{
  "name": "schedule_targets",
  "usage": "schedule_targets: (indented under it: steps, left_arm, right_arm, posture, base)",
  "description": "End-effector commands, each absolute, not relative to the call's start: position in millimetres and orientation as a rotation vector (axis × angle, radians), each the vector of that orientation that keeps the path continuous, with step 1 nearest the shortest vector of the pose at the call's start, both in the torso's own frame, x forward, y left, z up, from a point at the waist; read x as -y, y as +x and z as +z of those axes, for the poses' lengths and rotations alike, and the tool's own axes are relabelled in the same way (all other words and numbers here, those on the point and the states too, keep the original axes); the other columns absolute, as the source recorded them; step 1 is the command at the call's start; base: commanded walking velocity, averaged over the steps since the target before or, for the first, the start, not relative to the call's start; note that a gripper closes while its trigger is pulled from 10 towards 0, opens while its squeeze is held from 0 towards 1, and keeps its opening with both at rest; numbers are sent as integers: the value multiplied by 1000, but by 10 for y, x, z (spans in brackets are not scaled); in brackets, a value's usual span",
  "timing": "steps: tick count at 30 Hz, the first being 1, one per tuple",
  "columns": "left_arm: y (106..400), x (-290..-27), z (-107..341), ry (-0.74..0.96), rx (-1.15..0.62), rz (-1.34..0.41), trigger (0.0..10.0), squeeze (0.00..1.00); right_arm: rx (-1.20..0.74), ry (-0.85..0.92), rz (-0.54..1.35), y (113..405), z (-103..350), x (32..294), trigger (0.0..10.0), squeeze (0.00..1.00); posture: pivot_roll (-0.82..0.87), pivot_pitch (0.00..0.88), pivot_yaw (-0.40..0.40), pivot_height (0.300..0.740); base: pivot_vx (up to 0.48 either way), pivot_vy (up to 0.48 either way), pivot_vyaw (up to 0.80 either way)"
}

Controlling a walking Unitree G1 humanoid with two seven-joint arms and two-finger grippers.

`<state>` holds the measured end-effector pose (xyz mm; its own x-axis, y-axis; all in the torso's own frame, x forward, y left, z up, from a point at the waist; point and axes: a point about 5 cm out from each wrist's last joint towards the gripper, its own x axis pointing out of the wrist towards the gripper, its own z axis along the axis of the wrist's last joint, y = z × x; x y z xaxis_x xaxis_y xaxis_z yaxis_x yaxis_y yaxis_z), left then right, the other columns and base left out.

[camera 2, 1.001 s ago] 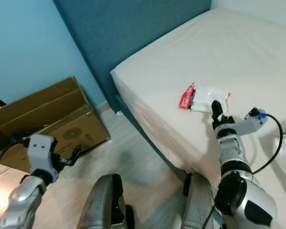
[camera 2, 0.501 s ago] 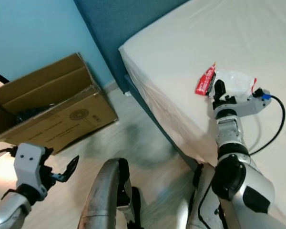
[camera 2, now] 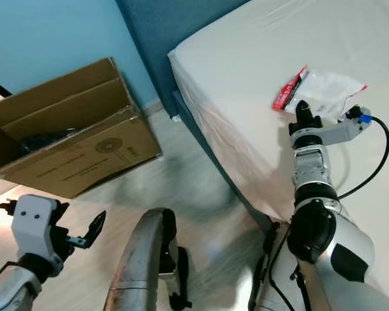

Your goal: Clean up the room

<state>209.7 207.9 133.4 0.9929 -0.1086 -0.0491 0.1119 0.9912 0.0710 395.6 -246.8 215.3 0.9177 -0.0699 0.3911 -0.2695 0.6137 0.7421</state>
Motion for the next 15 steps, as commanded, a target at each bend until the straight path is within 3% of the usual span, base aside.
schedule_targets:
  steps: [1, 6, 9, 11, 15]
  left_arm:
    - [2090, -2087, 1240, 45, -73, -90, 10000, 0]
    - [2415, -2077, 1448, -120, 52, -37, 10000, 0]
    - [2508, -2074, 1507, -186, 87, -37, 10000, 0]
    - [2723, -1981, 1743, -394, 199, -179, 10000, 0]
    - [2870, -1891, 1998, -555, 320, -369, 10000, 0]
  right_arm:
    - [403, 921, 181, 3946, 2095, 2391, 0, 0]
    - [348, 910, 591, 3886, 1960, 1823, 0, 0]
    - [308, 879, 699, 3815, 1865, 1675, 0, 0]
    - [201, 858, 910, 3531, 1583, 1389, 0, 0]
    - [129, 841, 1050, 3239, 1423, 1296, 0, 0]
  posture:
    - [294, 373, 8, 550]
    - [225, 265, -35, 550]
    - [193, 215, -41, 550]
    - [117, 120, -39, 550]
    - [58, 64, -14, 550]
  base:
    - [0, 0, 0]
    - [0, 0, 0]
    - [0, 0, 0]
    - [0, 0, 0]
    - [0, 0, 0]
